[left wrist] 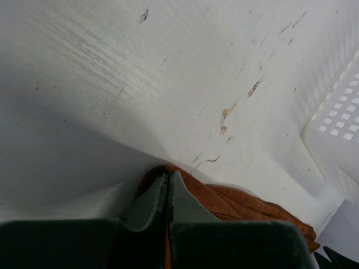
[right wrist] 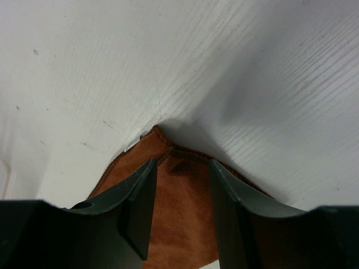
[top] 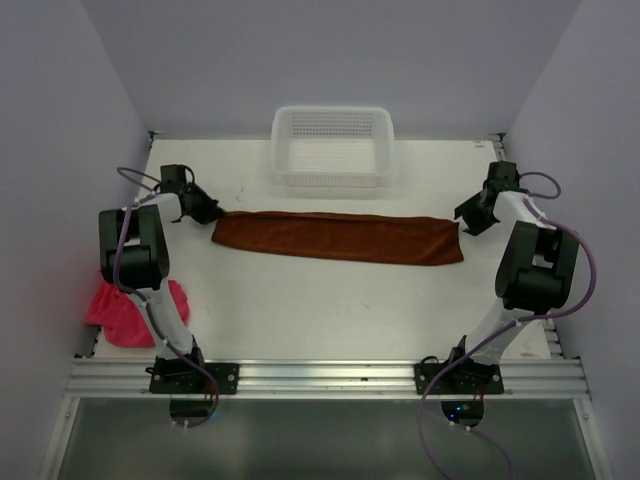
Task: Roll the towels
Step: Fold the towel
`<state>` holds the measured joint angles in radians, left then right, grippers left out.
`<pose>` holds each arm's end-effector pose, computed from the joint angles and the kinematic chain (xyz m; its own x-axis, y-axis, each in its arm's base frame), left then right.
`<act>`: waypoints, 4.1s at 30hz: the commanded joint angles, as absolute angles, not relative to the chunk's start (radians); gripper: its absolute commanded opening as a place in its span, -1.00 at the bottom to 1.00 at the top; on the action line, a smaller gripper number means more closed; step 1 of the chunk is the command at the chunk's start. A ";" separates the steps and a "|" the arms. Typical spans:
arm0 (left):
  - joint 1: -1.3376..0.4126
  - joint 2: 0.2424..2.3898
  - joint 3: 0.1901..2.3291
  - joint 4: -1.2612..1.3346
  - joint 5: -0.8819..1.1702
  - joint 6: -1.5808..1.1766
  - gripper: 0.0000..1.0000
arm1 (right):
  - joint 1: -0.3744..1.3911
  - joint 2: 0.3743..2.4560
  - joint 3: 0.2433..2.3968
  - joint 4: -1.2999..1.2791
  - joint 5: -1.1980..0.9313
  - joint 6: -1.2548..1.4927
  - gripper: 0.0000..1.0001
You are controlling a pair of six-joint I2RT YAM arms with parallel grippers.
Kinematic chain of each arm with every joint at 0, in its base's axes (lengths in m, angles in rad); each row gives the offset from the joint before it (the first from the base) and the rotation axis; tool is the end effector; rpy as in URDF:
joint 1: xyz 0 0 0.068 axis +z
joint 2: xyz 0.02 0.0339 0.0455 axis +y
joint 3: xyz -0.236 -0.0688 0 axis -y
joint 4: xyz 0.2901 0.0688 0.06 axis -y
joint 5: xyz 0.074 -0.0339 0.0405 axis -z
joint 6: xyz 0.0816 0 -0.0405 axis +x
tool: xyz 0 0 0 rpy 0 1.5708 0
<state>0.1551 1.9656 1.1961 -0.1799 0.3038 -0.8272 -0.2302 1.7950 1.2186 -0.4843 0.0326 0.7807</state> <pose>0.4477 0.0453 0.0491 -0.5619 -0.7987 -0.2151 -0.5746 0.5640 -0.5932 0.4126 -0.0994 0.1000 -0.4322 0.8238 -0.3669 0.7710 0.5486 0.3234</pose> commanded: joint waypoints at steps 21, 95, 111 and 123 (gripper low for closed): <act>0.170 2.008 1.285 -0.133 0.328 -0.838 -0.87 | -0.219 1.772 1.243 -0.425 -0.029 0.727 -0.09; 0.176 2.008 1.322 -0.138 0.367 -0.808 -0.24 | 0.658 2.378 1.997 -0.379 0.080 0.476 -0.62; 0.166 1.737 1.309 -0.209 0.230 -0.608 0.29 | 0.617 1.809 1.688 -0.422 0.011 0.385 -0.09; -0.093 1.483 1.141 -0.238 0.161 -0.474 0.54 | 0.048 1.352 1.105 -0.532 -0.035 0.523 0.00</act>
<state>-0.0189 1.5127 1.1767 -0.2119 0.1726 -0.5419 0.1570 1.3773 1.1839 -0.4309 -0.0277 0.4885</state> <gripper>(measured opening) 0.762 0.496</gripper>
